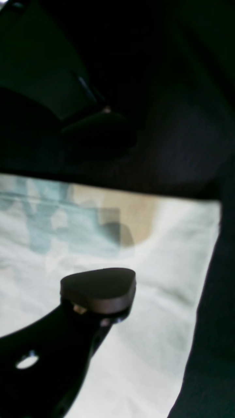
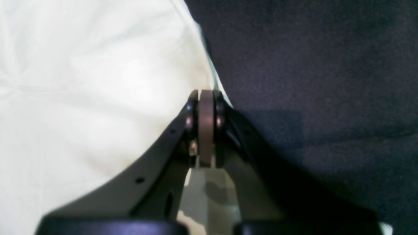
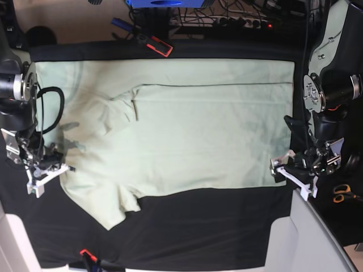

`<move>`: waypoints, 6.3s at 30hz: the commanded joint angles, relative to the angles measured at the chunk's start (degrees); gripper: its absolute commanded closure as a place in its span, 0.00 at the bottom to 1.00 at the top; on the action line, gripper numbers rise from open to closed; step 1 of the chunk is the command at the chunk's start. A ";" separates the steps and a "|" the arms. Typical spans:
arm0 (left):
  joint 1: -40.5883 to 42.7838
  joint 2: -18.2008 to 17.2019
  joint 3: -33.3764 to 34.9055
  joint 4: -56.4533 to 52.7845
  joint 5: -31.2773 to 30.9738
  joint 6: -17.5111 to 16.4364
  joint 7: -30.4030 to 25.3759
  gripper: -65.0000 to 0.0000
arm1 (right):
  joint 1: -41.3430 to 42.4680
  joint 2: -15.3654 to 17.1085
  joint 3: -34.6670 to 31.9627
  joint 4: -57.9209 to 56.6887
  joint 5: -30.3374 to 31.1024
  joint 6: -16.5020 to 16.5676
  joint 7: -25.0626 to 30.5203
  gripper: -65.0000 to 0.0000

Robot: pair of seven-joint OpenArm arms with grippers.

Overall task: Fold the T-shirt properly
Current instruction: 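Lower both grippers to the shirt's side edges and grasp them, then lift the side edges and fold them inward toward the shirt's middle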

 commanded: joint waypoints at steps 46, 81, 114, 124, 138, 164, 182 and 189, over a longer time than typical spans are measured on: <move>-0.29 2.02 9.10 -0.66 -0.46 2.49 -5.43 1.00 | 0.72 0.94 0.38 2.64 0.47 0.36 0.73 1.00; 20.63 0.79 9.10 36.43 -0.72 2.23 2.39 1.00 | -8.60 1.02 7.06 23.92 0.55 0.10 -7.19 1.00; 34.17 -0.62 9.45 52.61 -0.28 2.23 11.09 1.00 | -22.49 -3.99 15.23 47.92 0.38 -4.56 -28.20 1.00; 34.61 -0.62 9.45 52.52 -0.28 2.23 11.09 1.00 | -23.98 -4.87 15.94 57.32 0.55 -16.08 -31.27 0.69; 34.61 -0.62 9.18 52.61 -0.28 2.23 10.92 1.00 | -7.36 -1.70 15.15 30.25 0.29 -3.07 -22.57 0.42; 34.70 -0.53 9.45 52.43 -0.28 2.23 10.92 1.00 | 1.60 -2.58 2.93 2.82 0.03 2.74 -4.20 0.42; 34.70 -0.18 9.62 52.43 -0.28 2.23 11.09 1.00 | 2.31 -2.93 3.10 3.96 -8.68 2.74 -3.05 0.43; 34.70 -0.18 9.62 52.43 -0.28 2.23 11.09 1.00 | 2.31 -4.60 3.10 3.96 -8.68 2.91 -3.05 0.49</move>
